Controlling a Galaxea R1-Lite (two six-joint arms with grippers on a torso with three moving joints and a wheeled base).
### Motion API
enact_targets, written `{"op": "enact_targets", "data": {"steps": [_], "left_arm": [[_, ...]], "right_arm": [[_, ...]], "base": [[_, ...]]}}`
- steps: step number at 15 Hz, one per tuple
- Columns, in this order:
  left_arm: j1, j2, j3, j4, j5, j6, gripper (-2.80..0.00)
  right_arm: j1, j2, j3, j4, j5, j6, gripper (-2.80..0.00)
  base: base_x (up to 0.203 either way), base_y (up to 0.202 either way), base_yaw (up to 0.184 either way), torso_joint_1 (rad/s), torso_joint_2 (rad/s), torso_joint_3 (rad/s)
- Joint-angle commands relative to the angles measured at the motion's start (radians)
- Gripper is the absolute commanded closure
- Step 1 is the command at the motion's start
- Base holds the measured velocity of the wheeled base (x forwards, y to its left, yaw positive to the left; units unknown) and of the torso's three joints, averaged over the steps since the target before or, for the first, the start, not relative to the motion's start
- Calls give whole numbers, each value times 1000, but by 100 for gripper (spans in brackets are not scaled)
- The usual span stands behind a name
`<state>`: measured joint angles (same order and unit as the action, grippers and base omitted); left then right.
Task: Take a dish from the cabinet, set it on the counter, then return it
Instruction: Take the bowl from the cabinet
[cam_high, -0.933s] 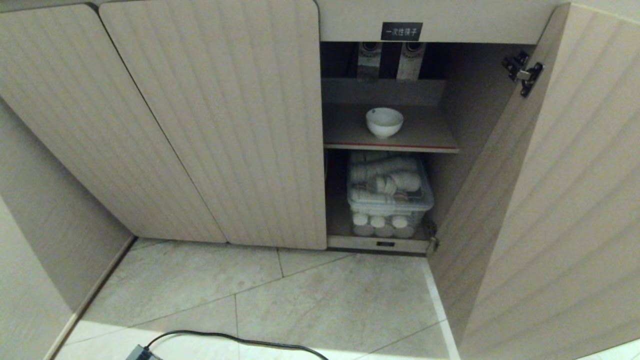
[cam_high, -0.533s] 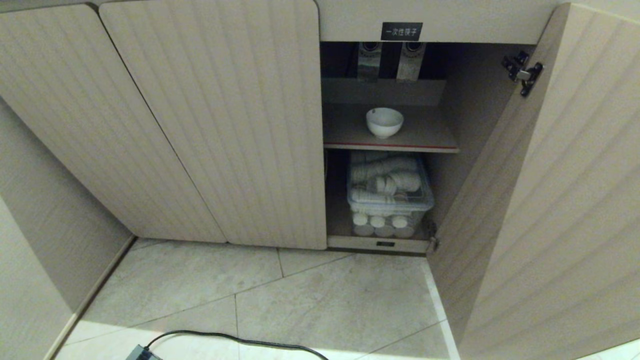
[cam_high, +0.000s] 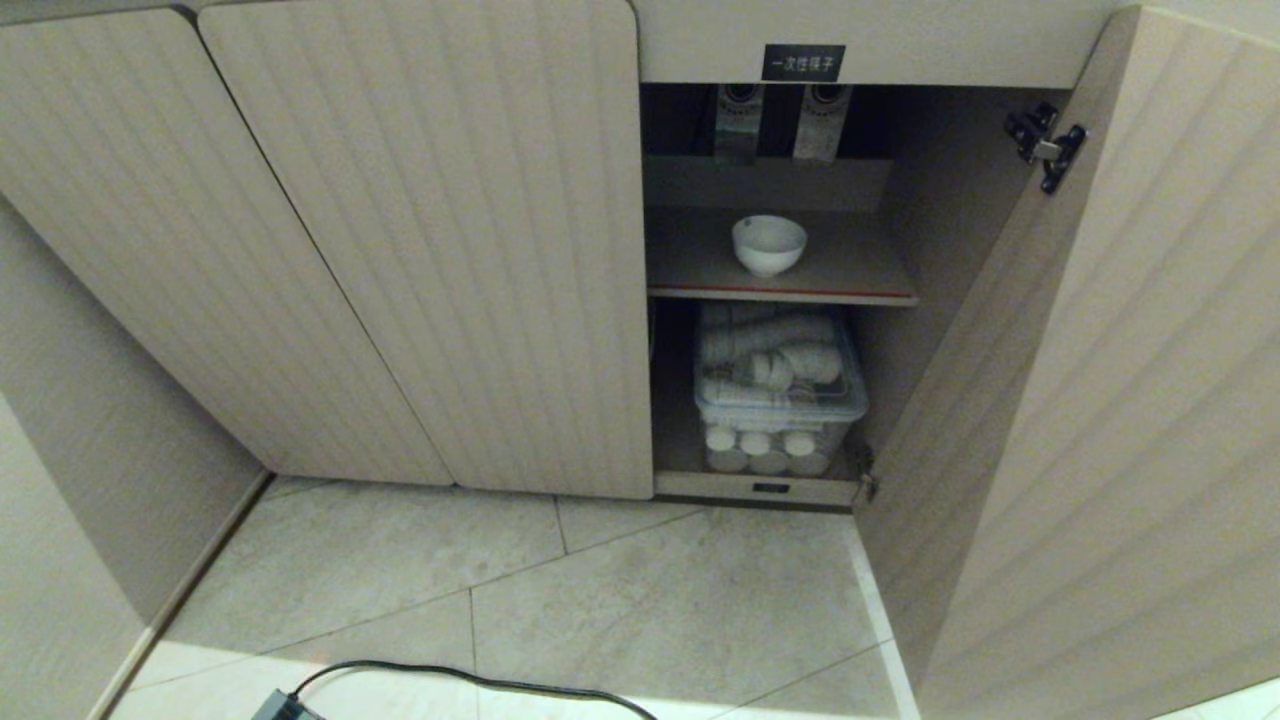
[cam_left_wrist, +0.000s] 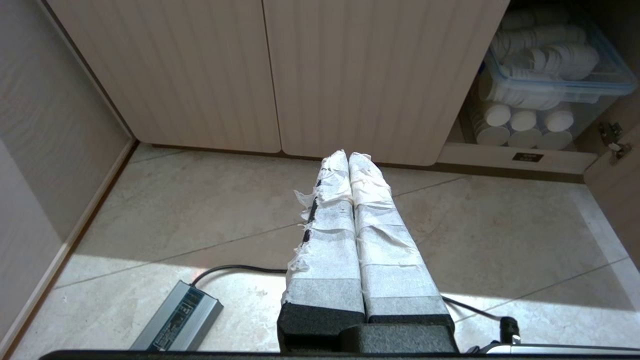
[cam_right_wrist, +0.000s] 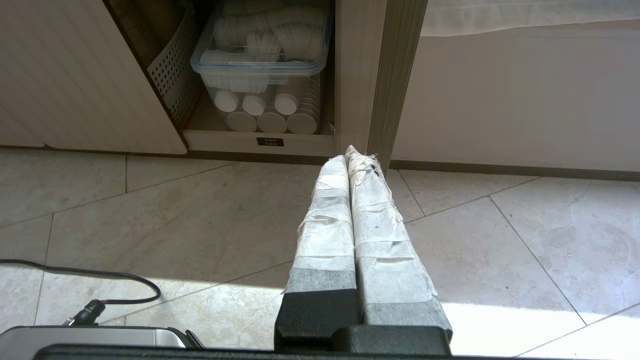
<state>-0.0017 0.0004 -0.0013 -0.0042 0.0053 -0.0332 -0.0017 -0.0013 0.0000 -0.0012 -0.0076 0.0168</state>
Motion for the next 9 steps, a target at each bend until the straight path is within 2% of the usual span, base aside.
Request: {"op": "enact_targets", "data": {"steps": [1, 9], "left_arm": [[0, 0, 1, 0, 1, -1, 0], [0, 0, 0, 0, 1, -1, 0]], "right_arm": [[0, 1, 0, 0, 0, 0, 0], [0, 1, 0, 0, 0, 0, 0]], "base": [[0, 0, 0, 0, 0, 0], [0, 0, 0, 0, 0, 0]]}}
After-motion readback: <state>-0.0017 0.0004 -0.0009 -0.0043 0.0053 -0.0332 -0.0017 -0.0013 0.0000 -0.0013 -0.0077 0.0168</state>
